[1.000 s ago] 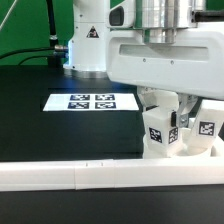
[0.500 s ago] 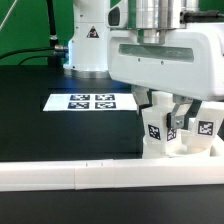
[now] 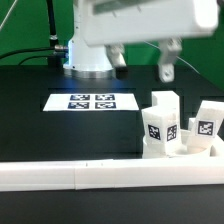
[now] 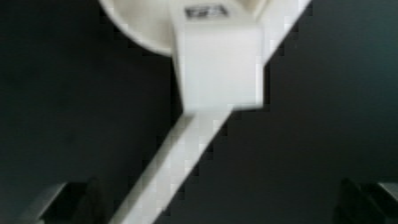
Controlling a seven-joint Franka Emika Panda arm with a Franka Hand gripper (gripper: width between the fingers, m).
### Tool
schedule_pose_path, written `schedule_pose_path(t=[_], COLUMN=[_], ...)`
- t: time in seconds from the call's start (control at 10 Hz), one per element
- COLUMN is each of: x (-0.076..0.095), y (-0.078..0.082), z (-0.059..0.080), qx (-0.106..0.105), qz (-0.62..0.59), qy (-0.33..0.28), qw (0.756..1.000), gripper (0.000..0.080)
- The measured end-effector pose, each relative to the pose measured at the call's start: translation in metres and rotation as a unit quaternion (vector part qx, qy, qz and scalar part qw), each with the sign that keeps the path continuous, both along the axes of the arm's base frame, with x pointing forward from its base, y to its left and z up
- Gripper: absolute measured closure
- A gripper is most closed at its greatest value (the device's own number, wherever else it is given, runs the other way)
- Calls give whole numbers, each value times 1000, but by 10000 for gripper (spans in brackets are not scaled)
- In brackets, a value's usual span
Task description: Assemble stool
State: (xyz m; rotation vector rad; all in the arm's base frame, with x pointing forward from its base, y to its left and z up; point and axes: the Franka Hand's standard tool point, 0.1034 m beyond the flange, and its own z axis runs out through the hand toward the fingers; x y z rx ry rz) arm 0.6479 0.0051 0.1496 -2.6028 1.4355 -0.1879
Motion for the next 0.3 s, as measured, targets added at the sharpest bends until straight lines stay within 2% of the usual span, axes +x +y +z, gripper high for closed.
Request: schedule_pose_path(t=[0.3], x=[-1], y=[2], z=[-2], qx=[-1], qz=[2], qy=[1], qw=[1000], gripper=[150])
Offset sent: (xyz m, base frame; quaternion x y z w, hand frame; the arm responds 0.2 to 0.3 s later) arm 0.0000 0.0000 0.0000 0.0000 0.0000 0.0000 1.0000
